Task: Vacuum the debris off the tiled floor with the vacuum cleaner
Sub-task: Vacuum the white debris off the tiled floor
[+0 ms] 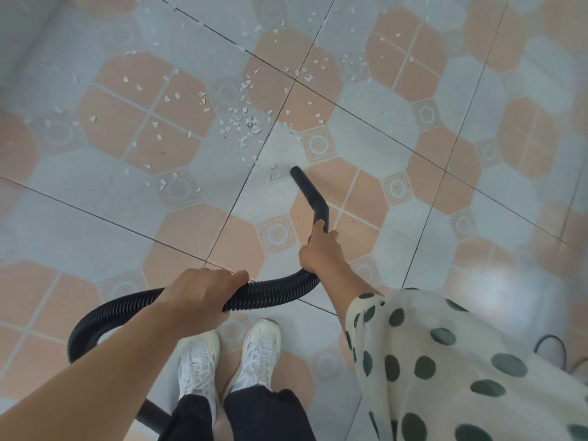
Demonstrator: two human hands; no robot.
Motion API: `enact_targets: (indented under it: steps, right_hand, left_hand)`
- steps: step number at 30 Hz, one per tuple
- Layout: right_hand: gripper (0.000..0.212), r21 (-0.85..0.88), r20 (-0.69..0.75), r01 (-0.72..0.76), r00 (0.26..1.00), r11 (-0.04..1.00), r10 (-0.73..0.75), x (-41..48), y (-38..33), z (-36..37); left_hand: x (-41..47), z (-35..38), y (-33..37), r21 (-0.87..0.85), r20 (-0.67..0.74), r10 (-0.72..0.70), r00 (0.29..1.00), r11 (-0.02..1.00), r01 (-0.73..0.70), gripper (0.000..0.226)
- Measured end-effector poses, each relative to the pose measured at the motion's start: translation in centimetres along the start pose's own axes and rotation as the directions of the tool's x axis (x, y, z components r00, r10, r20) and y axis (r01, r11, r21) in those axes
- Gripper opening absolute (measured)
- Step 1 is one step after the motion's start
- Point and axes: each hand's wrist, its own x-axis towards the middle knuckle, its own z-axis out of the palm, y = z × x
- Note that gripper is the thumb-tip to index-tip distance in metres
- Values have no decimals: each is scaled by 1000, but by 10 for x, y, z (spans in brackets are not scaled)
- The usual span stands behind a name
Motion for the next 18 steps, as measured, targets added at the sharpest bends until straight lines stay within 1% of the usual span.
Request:
enact_targets:
  steps: [6, 12, 18]
  right_hand:
    - [82, -51, 36, 41, 999, 998, -40, -22, -35, 13]
    - [81, -37, 23, 21, 1000, 999, -20, -26, -53, 18]
    - [84, -51, 20, 25, 1000, 998, -24, -28, -62, 26]
  left_hand:
    - [-30, -13, -27, -22, 35, -24, 999, 999, 24, 20]
    - [-40, -15, -43, -41, 8, -41, 999, 998, 41, 23]
    - [-46, -4, -51, -24, -11, -29, 1000, 999, 28, 22]
